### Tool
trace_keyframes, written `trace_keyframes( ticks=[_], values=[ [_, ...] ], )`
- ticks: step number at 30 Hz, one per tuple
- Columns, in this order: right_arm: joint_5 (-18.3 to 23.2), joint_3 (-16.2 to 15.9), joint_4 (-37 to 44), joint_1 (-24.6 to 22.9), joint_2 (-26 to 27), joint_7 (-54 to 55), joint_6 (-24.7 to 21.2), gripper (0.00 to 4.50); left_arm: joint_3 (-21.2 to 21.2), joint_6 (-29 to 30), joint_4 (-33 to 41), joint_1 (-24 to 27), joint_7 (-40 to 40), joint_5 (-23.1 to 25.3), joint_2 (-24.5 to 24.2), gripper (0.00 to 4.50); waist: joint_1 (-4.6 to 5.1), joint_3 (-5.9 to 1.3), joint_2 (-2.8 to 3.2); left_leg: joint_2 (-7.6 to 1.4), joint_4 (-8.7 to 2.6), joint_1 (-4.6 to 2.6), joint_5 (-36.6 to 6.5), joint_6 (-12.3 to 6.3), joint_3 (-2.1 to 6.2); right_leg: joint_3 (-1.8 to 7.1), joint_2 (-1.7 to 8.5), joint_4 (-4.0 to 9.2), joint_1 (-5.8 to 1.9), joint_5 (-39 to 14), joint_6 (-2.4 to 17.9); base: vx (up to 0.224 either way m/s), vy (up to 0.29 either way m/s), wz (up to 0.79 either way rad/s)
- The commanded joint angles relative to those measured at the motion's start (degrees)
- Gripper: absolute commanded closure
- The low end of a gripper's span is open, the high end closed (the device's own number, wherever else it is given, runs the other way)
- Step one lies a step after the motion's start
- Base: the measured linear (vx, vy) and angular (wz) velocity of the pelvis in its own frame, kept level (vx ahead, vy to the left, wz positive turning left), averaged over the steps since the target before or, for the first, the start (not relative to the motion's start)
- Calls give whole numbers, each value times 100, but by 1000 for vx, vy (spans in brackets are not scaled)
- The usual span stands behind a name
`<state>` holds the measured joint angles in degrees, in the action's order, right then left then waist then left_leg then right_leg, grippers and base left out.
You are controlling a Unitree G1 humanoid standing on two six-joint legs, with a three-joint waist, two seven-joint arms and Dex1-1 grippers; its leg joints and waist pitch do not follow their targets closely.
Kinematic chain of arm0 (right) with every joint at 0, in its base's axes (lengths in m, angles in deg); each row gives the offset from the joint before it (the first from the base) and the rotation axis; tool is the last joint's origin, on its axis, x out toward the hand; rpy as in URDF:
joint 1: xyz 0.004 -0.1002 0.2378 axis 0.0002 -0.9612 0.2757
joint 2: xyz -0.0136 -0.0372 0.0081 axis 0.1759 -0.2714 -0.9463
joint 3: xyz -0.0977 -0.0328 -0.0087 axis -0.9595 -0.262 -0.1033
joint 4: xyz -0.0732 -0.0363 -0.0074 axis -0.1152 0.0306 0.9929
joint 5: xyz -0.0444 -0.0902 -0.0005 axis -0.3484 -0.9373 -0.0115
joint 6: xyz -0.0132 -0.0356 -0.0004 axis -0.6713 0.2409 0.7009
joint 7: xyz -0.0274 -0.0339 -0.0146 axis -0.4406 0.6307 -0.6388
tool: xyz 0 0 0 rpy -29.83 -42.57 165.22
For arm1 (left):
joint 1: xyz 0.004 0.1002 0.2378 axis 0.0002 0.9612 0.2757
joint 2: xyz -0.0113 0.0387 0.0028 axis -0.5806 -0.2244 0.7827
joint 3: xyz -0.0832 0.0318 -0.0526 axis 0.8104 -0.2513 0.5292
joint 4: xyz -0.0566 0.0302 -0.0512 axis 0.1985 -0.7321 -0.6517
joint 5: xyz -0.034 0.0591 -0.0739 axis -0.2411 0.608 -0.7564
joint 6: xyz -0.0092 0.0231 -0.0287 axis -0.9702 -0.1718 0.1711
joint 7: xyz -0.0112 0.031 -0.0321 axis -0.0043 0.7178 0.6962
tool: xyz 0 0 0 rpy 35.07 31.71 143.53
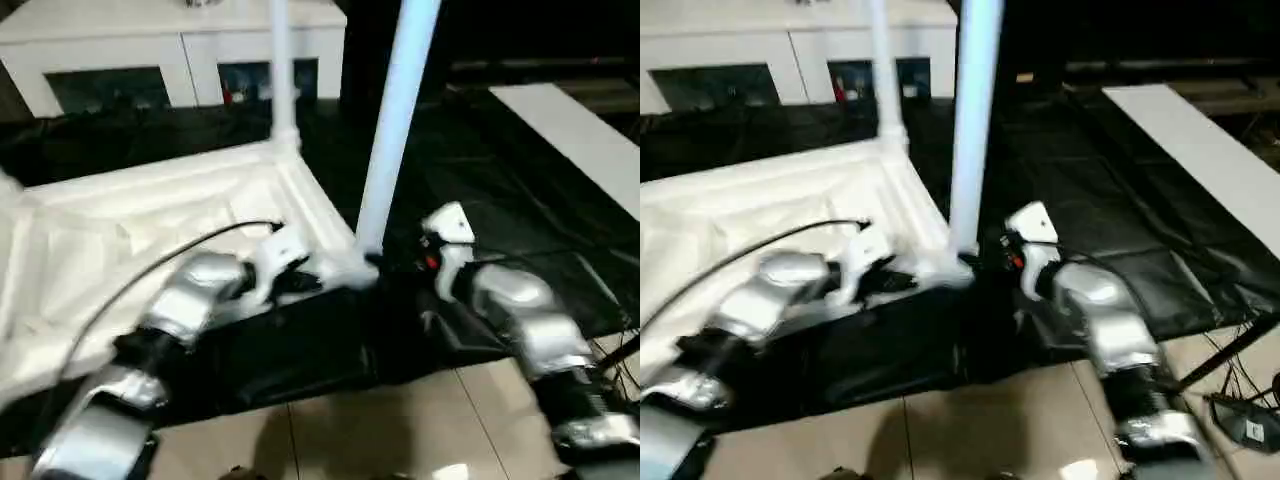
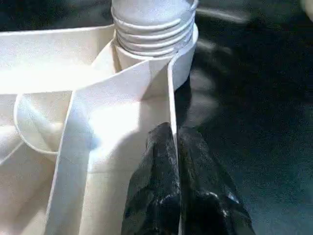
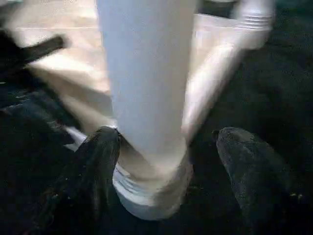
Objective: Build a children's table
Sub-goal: Rotate leg to tighten
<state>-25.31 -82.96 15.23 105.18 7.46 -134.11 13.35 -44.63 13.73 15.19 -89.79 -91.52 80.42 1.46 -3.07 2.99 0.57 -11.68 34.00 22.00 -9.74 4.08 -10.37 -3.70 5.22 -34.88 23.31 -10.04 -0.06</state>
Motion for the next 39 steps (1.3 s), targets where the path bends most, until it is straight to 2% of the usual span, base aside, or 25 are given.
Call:
trace_keyframes(
  ticks=[1, 2, 3, 4, 5, 8, 13, 14, 15, 16, 18, 21, 25, 26, 29, 30, 32, 34, 35, 36, 37, 38, 39],
  values=[
    [119, -144, 185, -19, -86, -399, -132, 105, -223, 25, 262, 11, -324, -63, 68, 450, 9, -371, -1, -153, -427, -129, -1627, -255, 11, 232, 254, 425, -253, -1139, 1394, 0, 0, 0],
    [110, -195, 199, -47, -150, -532, -161, 105, -240, 87, 320, 19, -369, -75, 61, 450, 0, -371, -1, -153, -428, -137, -1650, -238, 9, 233, 254, 431, -250, -1189, 1393, 0, 0, 0],
    [102, -243, 248, -89, -211, -646, -199, 105, -258, 131, 398, 40, -391, -88, 46, 450, -44, -363, -36, -166, -431, -152, -1624, -214, 2, 239, 257, 429, -236, -1272, 1378, 0, 0, 0],
    [100, -248, 256, -96, -219, -657, -203, 105, -260, 137, 410, 43, -394, -90, 44, 450, -54, -364, -32, -173, -433, -151, -1605, -206, 3, 242, 262, 428, -237, -1272, 1364, 0, 0, 0],
    [88, -296, 291, -137, -267, -752, -230, 105, -283, 207, 528, 83, -425, -119, 41, 450, -58, -368, -64, -170, -435, -128, -1535, -198, 5, 241, 269, 418, -252, -1255, 1340, 0, 0, 0],
    [88, -359, 271, -136, -308, -878, -259, 105, -299, 296, 681, 147, -509, -178, 42, 450, -71, -372, -56, -161, -429, -115, -1437, -197, 2, 243, 270, 405, -258, -1217, 1306, 0, 0, 0],
    [-327, -510, -192, 34, -291, -772, -68, 105, -295, 284, 683, 156, -569, -142, 22, 450, -62, -381, -55, -142, -411, -107, -1358, -184, -4, 236, 270, 407, -254, -1165, 1311, 0, 0, 0],
    [-366, -522, -286, 60, -269, -717, -75, 105, -289, 279, 682, 149, -566, -114, -8, 450, -74, -383, -38, -142, -408, -117, -1340, -174, -5, 237, 263, 407, -251, -1140, 1312, 0, 0, 0],
    [-365, -505, -321, 68, -253, -699, -85, 105, -289, 296, 701, 151, -567, -117, -23, 450, -69, -389, -55, -142, -407, -114, -1304, -184, -5, 237, 253, 395, -260, -1060, 1325, 0, 0, 0],
    [-365, -505, -321, 68, -253, -699, -85, 131, -289, 296, 701, 151, -567, -117, -23, 450, -75, -393, -53, -141, -403, -116, -1284, -191, -7, 237, 258, 389, -261, -1012, 1344, 0, 0, 0],
    [-389, -494, -375, 70, -253, -713, -84, 139, -292, 325, 734, 152, -542, -105, -68, 450, -81, -392, -50, -139, -401, -102, -1240, -224, -4, 233, 256, 375, -276, -911, 1367, 0, 0, 0],
    [-373, -443, -440, 91, -228, -698, -77, 170, -254, 298, 710, 149, -498, -98, -82, 450, -80, -390, -58, -141, -400, -105, -1259, -235, -6, 232, 262, 383, -279, -980, 1352, 0, 0, 0],
    [-324, -359, -475, 111, -173, -696, -69, 179, -239, 283, 712, 170, -484, -104, -95, 450, -69, -392, -42, -142, -403, -108, -1295, -213, -2, 229, 255, 383, -275, -984, 1360, 0, 0, 0],
    [-302, -344, -469, 106, -162, -711, -72, 181, -243, 284, 719, 177, -492, -107, -98, 450, -63, -390, -72, -140, -402, -104, -1303, -216, -6, 228, 253, 387, -281, -1003, 1356, 0, 0, 0],
    [-261, -311, -460, 64, -120, -706, -67, 181, -246, 300, 730, 202, -486, -115, -90, 450, -62, -391, -39, -145, -403, -110, -1310, -205, 0, 229, 258, 386, -278, -1020, 1356, 0, 0, 0],
    [-234, -283, -468, 48, -90, -681, -60, 181, -253, 291, 718, 207, -470, -106, -77, 450, -60, -394, -62, -144, -401, -108, -1304, -215, -2, 229, 260, 380, -280, -1011, 1363, 0, 0, 0],
    [-100, -96, -540, 42, 119, -422, -81, 181, -278, 244, 669, 224, -376, -58, -26, 450, -50, -393, -35, -141, -400, -104, -1292, -210, -3, 232, 259, 385, -273, -1007, 1368, 0, 0, 0],
    [-45, 162, -750, 140, 480, 220, -55, 182, -244, 220, 486, 188, -2, 36, 147, 450, -22, -387, -37, -138, -410, -104, -1351, -158, 2, 227, 257, 391, -266, -1079, 1363, 0, 0, 0],
    [-44, 176, -763, 147, 503, 262, -48, 182, -240, 216, 472, 185, 22, 40, 158, 450, -10, -383, -42, -134, -410, -105, -1373, -138, 1, 228, 257, 396, -263, -1129, 1349, 0, 0, 0],
    [-16, 351, -924, 236, 796, 780, 36, 182, -183, 175, 290, 135, 338, 88, 313, 450, 4, -383, 2, -132, -418, -106, -1479, -89, 6, 231, 267, 410, -245, -1260, 1317, 0, 0, 0],
    [118, 592, -1107, 356, 1221, 1384, 89, 183, -71, 173, -5, 44, 808, 113, 576, 450, 25, -382, -13, -131, -425, -123, -1542, -2, 10, 229, 262, 423, -235, -1325, 1299, 0, 0, 0],
    [164, 690, -1193, 424, 1435, 1697, 131, 183, -26, 165, -141, -1, 1011, 121, 696, 450, 25, -389, 10, -128, -428, -127, -1556, 44, 21, 226, 265, 412, -240, -1342, 1297, 0, 0, 0],
    [190, 741, -1239, 463, 1554, 1869, 150, 183, -3, 165, -214, -26, 1118, 124, 762, 450, 47, -382, -2, -120, -444, -128, -1647, 87, 28, 216, 261, 436, -244, -1473, 1249, 0, 0, 0]
  ],
)
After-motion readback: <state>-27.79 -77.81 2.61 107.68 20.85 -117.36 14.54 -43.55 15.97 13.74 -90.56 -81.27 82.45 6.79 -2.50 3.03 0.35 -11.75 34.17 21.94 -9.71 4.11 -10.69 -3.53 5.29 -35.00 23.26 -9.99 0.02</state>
